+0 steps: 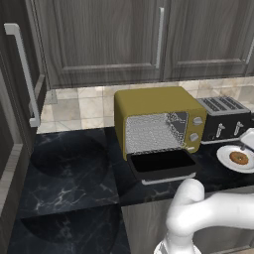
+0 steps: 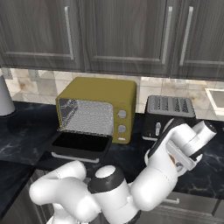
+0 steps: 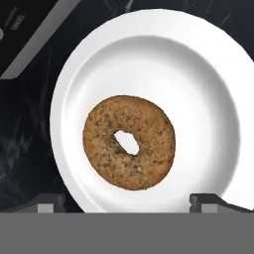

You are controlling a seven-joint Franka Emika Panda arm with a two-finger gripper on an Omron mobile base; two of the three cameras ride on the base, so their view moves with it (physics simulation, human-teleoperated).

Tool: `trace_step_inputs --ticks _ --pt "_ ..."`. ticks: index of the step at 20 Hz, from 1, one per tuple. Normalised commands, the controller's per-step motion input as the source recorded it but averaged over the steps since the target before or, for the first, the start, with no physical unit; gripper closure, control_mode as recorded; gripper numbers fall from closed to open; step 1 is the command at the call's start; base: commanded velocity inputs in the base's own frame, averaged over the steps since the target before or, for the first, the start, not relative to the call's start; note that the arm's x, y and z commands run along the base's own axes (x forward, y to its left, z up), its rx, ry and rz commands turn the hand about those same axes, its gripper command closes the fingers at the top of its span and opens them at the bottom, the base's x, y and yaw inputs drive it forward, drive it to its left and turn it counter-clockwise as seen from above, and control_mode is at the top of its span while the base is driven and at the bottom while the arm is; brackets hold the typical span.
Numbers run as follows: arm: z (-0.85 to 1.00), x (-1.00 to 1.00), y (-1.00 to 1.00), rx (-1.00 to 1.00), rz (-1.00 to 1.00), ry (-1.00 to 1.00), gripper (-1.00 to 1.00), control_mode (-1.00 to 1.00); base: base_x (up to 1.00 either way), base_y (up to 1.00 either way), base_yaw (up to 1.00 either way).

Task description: Pick up the bagel from the plate, place it on the toaster oven rack, close the door, and set the timer.

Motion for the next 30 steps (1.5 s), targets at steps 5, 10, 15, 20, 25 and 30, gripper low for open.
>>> trace_step_inputs --ticks 5,10,15,20,25,30 --pt "-0.15 0.0 0.0 0.0 0.03 -0.01 -1.0 -1.0 0.0 0.0 0.0" --pt "-0.05 0.06 0.0 0.0 0.03 -0.03 -1.0 -1.0 0.0 0.0 0.0" --pt "-0.08 0.12 0.0 0.0 0.03 -0.01 -1.0 -1.0 0.0 0.0 0.0" --pt "-0.13 0.07 0.0 0.0 0.03 0.0 -1.0 -1.0 0.0 0.0 0.0" --pt "-0.14 0.04 0.0 0.0 0.04 0.0 -1.0 -1.0 0.0 0.0 0.0" --pt "-0.12 0.02 0.0 0.0 0.04 0.0 -1.0 -1.0 0.0 0.0 0.0"
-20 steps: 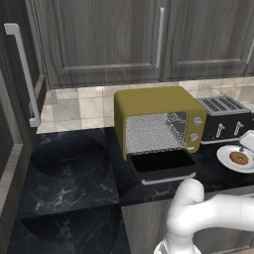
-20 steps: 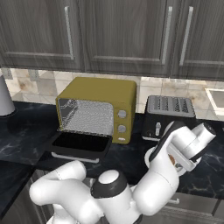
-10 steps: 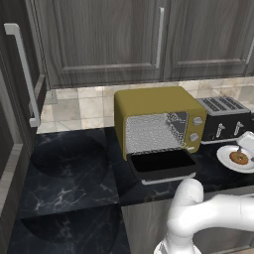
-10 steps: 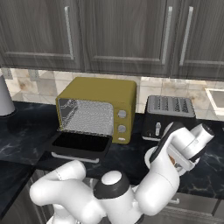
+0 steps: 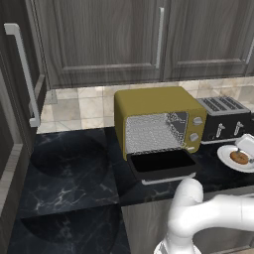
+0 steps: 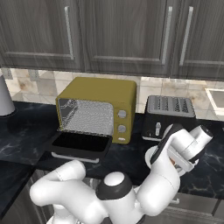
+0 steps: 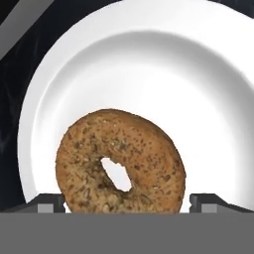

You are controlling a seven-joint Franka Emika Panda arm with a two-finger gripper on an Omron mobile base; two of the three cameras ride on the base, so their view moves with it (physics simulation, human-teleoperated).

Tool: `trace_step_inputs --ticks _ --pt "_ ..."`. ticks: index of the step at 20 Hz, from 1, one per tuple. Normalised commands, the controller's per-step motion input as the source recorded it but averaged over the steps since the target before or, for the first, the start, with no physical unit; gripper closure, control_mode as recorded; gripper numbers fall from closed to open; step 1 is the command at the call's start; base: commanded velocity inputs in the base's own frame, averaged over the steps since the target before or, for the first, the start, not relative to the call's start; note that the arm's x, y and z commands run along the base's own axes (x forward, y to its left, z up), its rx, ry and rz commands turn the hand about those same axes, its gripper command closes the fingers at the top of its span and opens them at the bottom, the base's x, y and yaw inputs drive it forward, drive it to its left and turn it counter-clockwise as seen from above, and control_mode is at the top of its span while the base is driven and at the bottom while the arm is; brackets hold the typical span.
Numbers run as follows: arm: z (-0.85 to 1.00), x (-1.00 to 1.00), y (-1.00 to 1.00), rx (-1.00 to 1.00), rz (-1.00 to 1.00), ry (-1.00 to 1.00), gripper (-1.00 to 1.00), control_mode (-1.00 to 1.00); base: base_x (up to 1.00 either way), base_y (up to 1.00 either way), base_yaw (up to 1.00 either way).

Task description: Pick up the bagel from the plate, place it on the toaster oven rack, close the door, and set the timer.

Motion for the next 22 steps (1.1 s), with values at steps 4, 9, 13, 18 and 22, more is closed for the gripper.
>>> trace_step_inputs --ticks 4,9,13,18,22 --pt "-0.06 0.09 0.0 0.0 0.04 0.0 -1.0 -1.0 0.0 0.0 0.0" --pt "-0.08 0.05 0.0 0.0 0.04 0.0 -1.0 -1.0 0.0 0.0 0.0" --pt "-0.29 0.0 0.0 0.0 0.01 0.0 -1.0 -1.0 0.0 0.0 0.0" --pt "-0.47 0.0 0.01 0.0 0.0 0.0 1.0 -1.0 0.0 0.0 0.0" --pt "-0.51 -0.05 0.0 0.0 0.0 0.0 1.0 -1.0 0.0 0.0 0.0"
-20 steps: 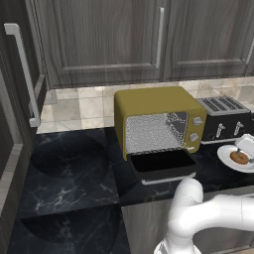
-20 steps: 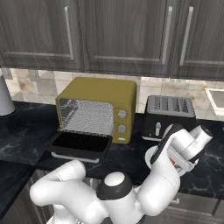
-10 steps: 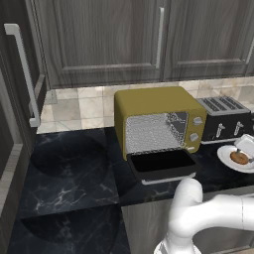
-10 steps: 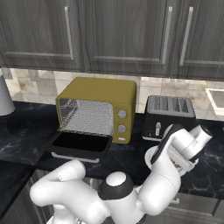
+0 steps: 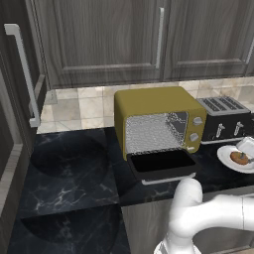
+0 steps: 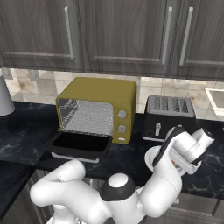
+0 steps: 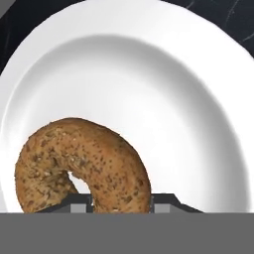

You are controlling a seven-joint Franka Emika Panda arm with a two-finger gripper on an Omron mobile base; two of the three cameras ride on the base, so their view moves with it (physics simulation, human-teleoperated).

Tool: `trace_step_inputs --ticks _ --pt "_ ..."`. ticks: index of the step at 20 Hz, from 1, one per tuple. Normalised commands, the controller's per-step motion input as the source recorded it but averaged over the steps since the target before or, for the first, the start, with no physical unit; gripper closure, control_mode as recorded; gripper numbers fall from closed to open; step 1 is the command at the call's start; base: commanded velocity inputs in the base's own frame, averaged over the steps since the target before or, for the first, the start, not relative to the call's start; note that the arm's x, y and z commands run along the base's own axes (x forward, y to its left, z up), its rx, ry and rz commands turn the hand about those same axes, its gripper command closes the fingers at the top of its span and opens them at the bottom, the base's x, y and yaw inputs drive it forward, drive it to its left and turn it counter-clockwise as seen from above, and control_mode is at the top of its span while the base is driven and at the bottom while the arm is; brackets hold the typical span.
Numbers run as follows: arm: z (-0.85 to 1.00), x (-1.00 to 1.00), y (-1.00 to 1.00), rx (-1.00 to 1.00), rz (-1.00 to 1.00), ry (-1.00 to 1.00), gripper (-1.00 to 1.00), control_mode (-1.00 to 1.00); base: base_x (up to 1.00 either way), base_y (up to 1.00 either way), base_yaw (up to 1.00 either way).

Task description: Pick up the bagel from the plate, place it on the toaster oven rack, close the door, and set the timer.

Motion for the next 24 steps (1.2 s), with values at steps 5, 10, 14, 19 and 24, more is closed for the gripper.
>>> trace_step_inputs --ticks 5,10,14,19,24 --pt "-0.51 -0.05 0.0 0.0 0.0 0.0 1.0 -1.0 0.0 0.0 0.0" --pt "-0.2 -0.37 0.01 0.0 0.0 -0.04 1.0 -1.0 0.0 0.0 0.0" --pt "0.92 -0.62 0.17 0.0 0.0 -0.23 1.0 -1.0 0.0 0.0 0.0" --pt "0.87 -0.45 0.56 0.0 0.0 -0.2 1.0 -1.0 0.0 0.0 0.0" --pt "0.55 -0.33 0.95 0.0 0.0 -0.13 1.0 -1.0 0.0 0.0 0.0"
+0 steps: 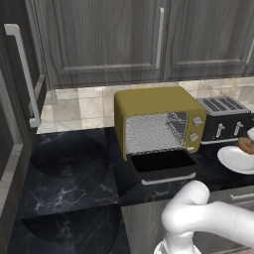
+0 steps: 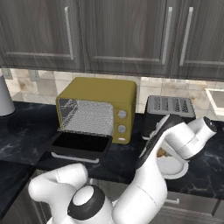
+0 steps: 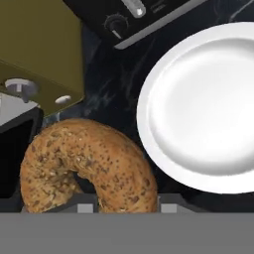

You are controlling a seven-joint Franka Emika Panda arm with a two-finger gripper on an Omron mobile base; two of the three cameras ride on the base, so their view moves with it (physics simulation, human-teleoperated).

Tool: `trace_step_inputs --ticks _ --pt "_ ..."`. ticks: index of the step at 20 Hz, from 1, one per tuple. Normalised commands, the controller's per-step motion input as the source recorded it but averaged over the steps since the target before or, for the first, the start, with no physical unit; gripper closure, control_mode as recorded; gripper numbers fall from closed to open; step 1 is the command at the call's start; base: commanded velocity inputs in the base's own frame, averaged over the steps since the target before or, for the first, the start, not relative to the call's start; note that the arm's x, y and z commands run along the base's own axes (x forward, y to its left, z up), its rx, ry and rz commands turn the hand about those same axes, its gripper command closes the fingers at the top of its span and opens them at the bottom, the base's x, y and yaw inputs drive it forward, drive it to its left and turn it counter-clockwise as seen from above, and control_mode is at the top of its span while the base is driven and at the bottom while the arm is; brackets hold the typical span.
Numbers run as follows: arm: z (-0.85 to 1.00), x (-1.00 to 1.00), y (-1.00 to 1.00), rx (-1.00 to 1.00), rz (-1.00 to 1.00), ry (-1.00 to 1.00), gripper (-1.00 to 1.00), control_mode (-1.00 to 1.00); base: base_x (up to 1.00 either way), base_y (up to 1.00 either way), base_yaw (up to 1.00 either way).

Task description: Pick up the bagel from the plate, place it on the toaster oven rack, close the door, and set the timer.

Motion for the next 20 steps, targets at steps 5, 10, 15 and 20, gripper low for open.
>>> trace_step_inputs --ticks 5,10,15,20 --pt "0.32 -0.2 0.99 0.0 0.0 -0.04 1.0 -1.0 0.0 0.0 0.0" --pt "0.25 -0.03 0.85 0.0 0.0 0.0 1.0 -1.0 0.0 0.0 0.0" --pt "0.31 0.0 0.64 0.0 0.0 0.0 1.0 -1.0 0.0 0.0 0.0" --pt "0.28 0.0 0.65 0.0 0.0 0.0 1.0 -1.0 0.0 0.0 0.0"
